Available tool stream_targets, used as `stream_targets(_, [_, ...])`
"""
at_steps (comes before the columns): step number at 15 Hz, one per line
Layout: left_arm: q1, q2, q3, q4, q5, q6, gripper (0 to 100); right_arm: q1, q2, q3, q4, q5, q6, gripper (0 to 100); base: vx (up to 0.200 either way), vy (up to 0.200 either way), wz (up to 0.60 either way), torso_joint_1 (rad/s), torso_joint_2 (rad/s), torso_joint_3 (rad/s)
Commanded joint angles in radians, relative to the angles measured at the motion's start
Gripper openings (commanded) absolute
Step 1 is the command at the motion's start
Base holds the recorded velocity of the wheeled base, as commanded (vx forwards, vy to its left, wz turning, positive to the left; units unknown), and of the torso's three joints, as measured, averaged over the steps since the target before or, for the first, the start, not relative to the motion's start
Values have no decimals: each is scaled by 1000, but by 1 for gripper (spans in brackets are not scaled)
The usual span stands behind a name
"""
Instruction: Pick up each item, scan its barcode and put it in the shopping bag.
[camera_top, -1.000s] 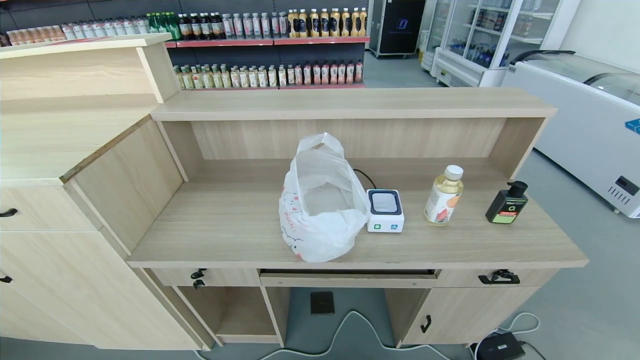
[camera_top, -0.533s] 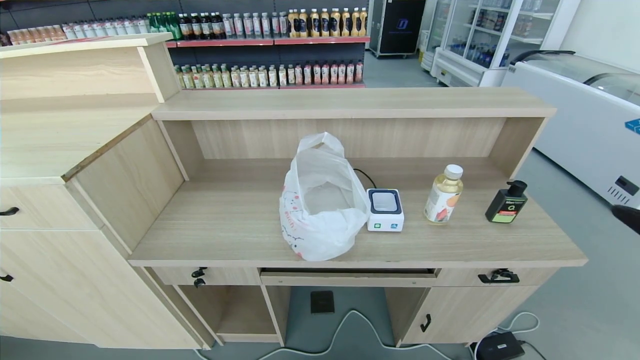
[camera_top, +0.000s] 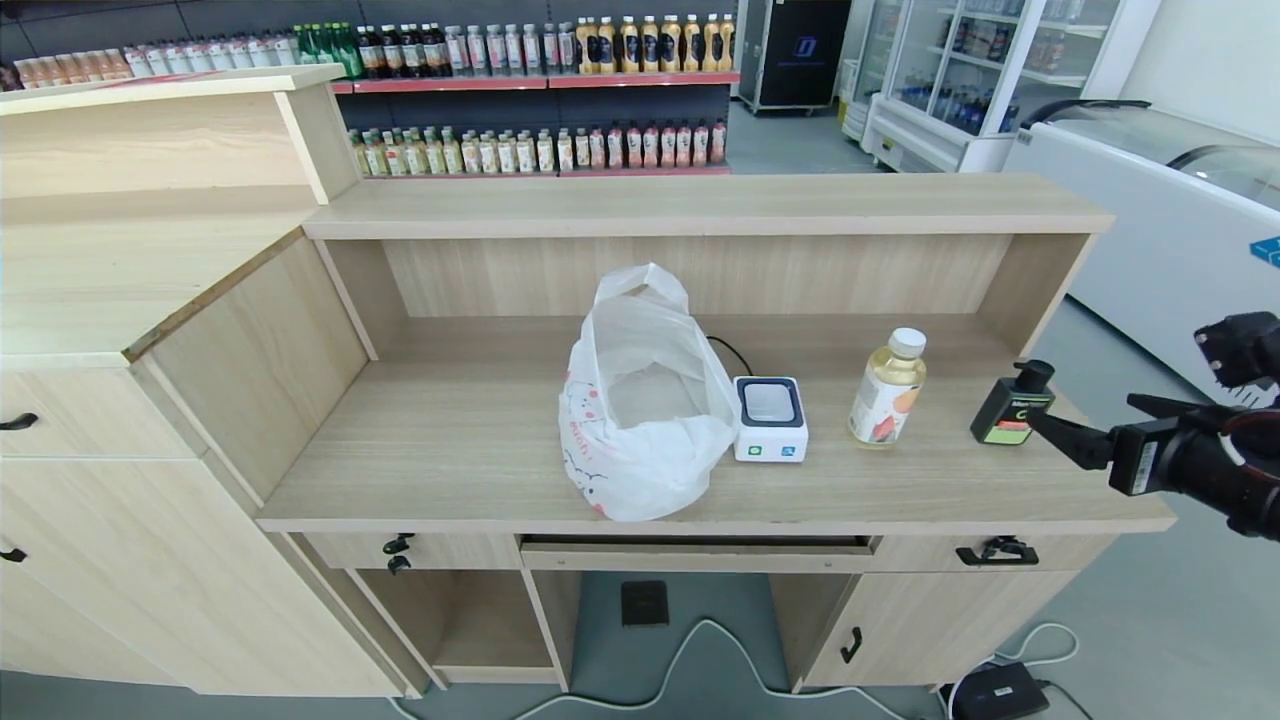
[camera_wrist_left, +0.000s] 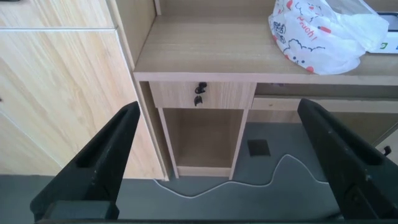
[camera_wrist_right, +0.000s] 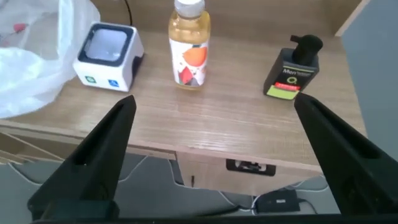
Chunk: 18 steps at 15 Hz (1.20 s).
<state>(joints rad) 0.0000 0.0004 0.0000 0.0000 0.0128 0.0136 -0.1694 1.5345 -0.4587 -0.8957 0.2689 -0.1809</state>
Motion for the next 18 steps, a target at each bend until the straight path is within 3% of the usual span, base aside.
stream_targets(1, [0,0,0,0,0,0,100,-145,230,-44,-48,135,-100,100,0,0,0,0,0,0])
stream_targets(5, [0,0,0,0,1,0,100,-157,366,-193,-52,170,-81,100,0,0,0,0,0,0])
stream_targets(18, [0,0,0,0,1,0,100,-6,633,-541,-45,151,-68,100,0,0,0,0,0,0])
